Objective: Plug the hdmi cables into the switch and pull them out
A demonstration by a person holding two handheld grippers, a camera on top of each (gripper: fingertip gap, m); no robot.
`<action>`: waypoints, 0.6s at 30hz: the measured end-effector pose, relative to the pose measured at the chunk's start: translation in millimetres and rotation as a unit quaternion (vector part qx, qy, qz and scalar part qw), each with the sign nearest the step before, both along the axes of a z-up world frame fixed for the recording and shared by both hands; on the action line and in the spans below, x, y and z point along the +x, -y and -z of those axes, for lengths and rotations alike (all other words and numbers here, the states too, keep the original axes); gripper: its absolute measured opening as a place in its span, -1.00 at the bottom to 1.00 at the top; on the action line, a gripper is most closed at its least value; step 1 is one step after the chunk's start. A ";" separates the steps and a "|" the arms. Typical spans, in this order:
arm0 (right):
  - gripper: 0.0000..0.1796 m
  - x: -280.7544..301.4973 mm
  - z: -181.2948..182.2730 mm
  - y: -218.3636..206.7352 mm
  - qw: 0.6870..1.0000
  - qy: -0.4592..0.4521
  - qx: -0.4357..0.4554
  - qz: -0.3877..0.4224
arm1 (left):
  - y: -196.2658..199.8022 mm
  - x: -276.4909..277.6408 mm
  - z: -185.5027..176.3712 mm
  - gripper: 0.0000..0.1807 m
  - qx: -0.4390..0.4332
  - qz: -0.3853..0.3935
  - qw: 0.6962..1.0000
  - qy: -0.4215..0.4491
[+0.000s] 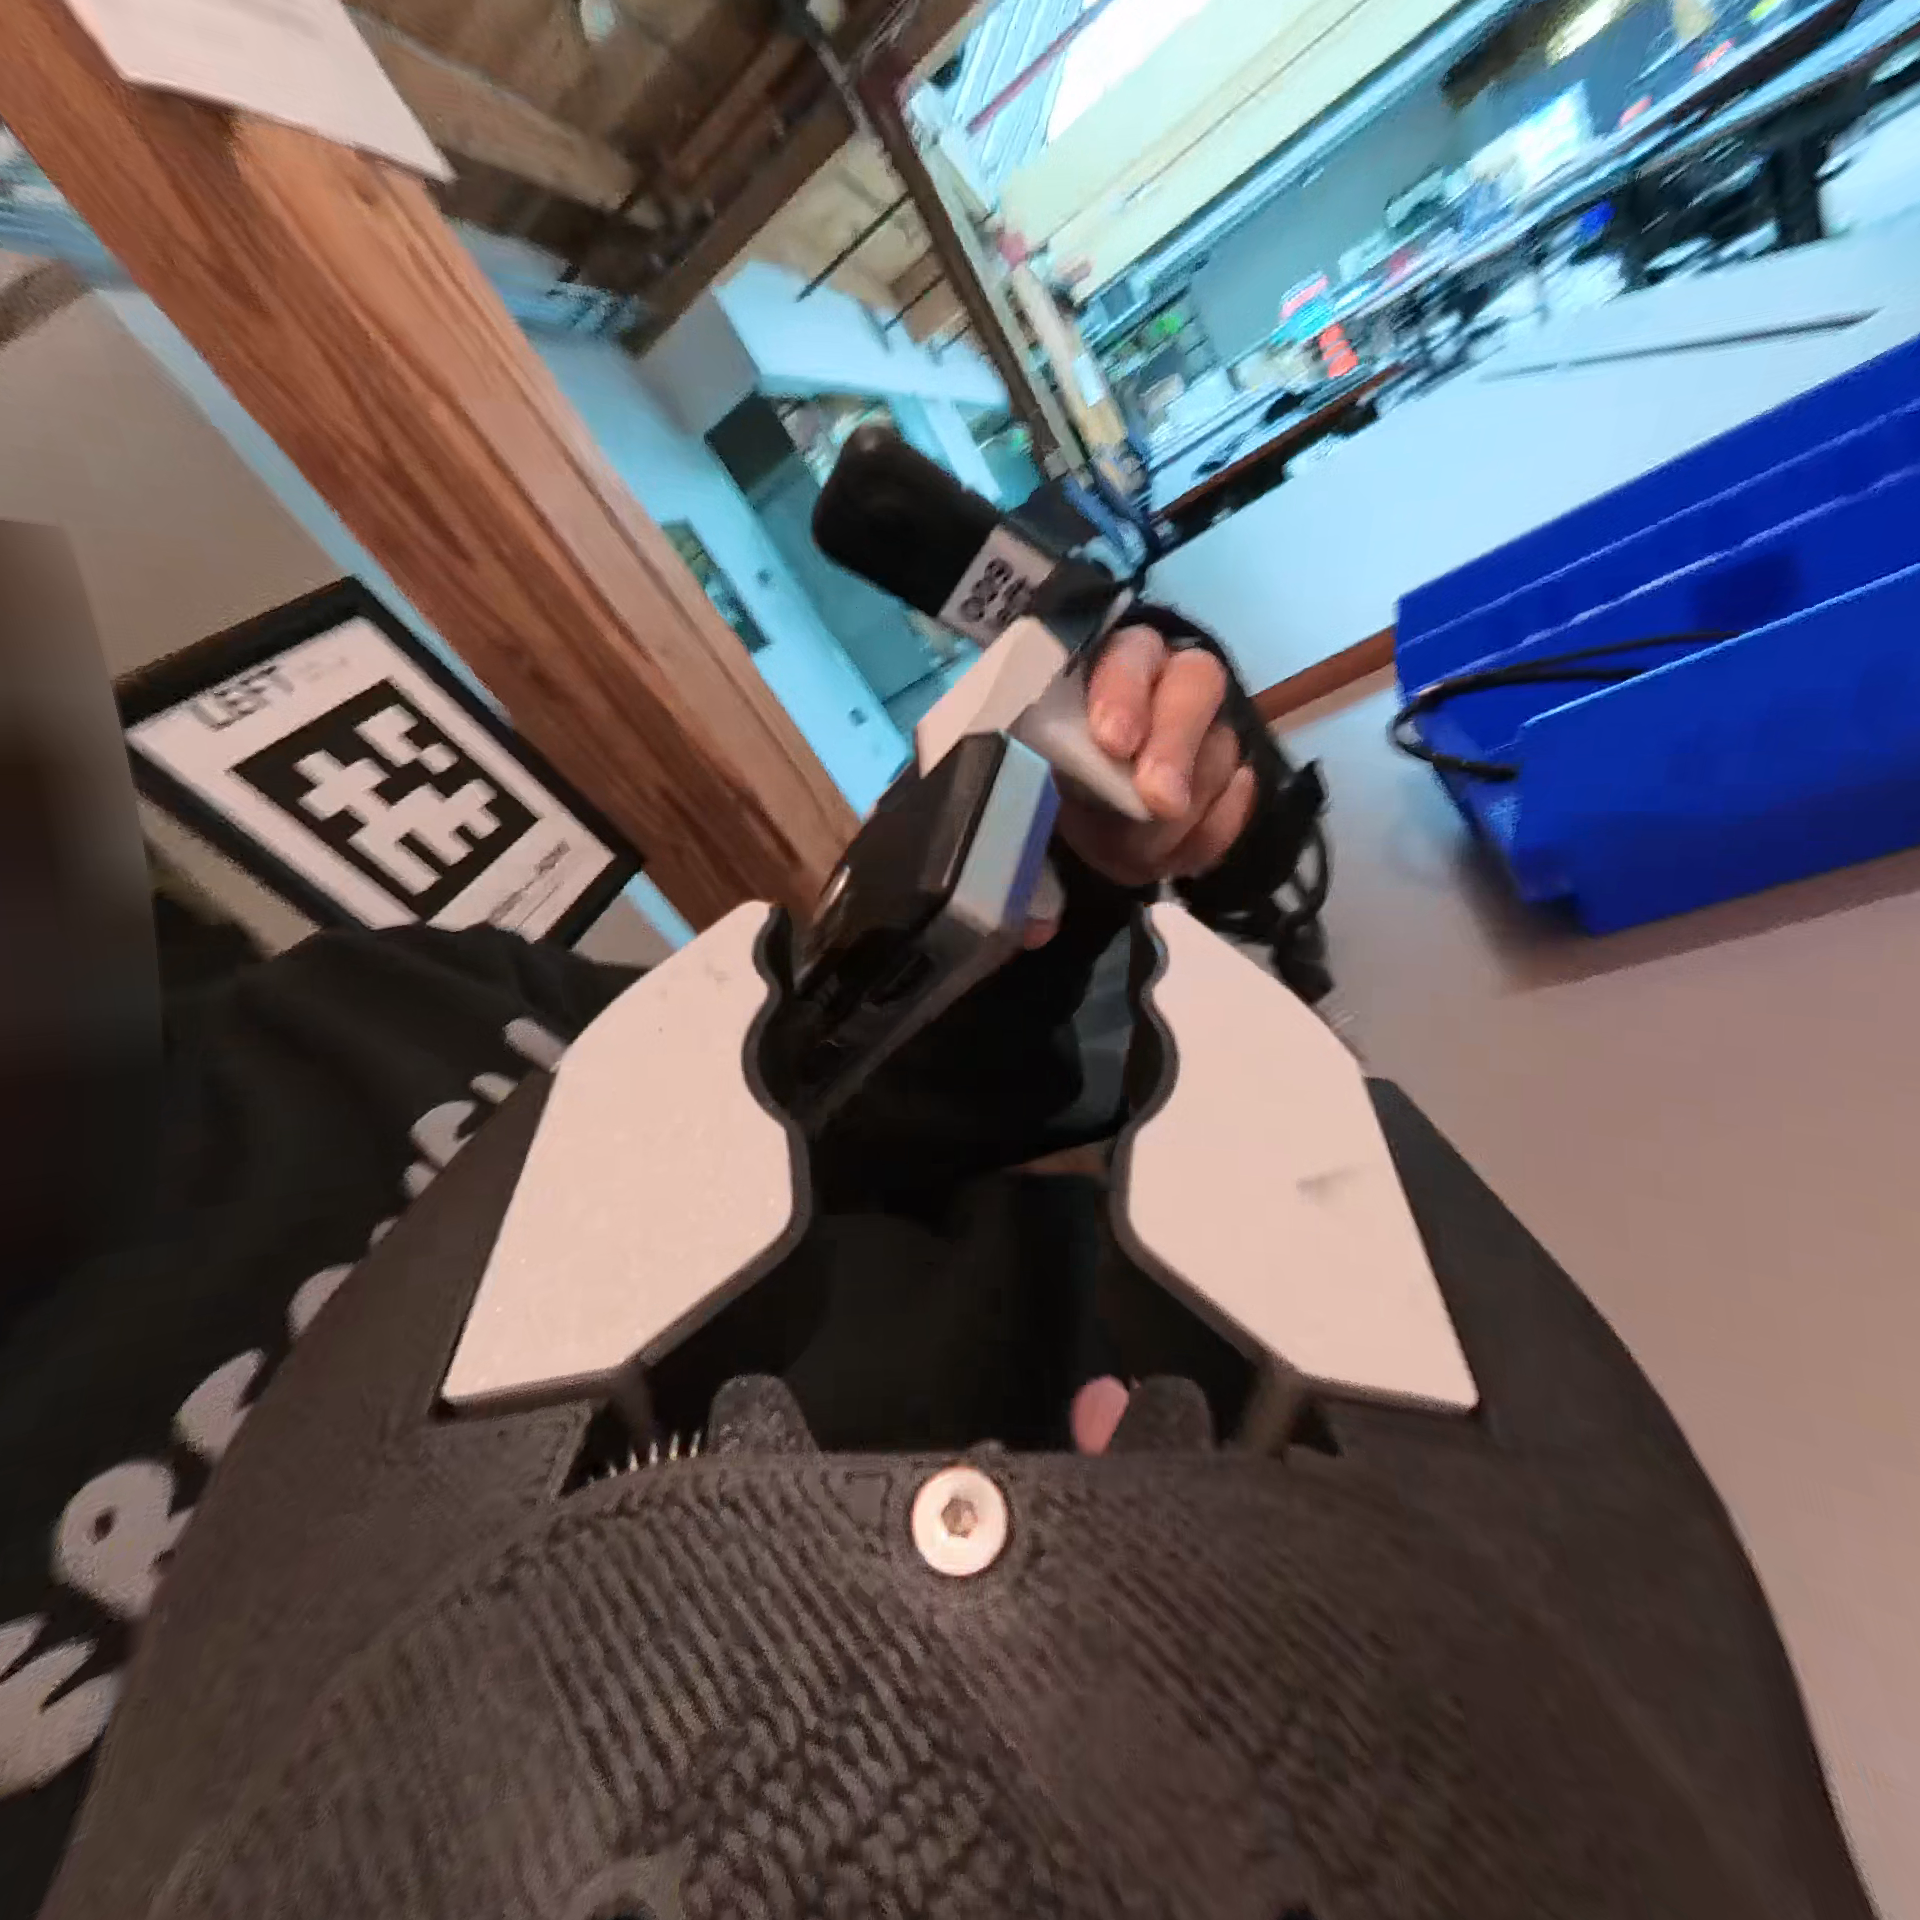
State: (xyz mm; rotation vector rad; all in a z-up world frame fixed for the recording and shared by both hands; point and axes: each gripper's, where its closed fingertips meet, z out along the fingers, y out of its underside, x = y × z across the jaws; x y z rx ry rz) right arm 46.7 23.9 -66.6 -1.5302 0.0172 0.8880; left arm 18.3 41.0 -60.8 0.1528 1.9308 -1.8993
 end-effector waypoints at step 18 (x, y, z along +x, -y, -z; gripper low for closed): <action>-0.73 1.7 -10.6 -10.4 0.995 -0.071 0.075 -0.014 | -7.1 15.6 4.0 -0.75 0.064 -0.099 0.992 0.036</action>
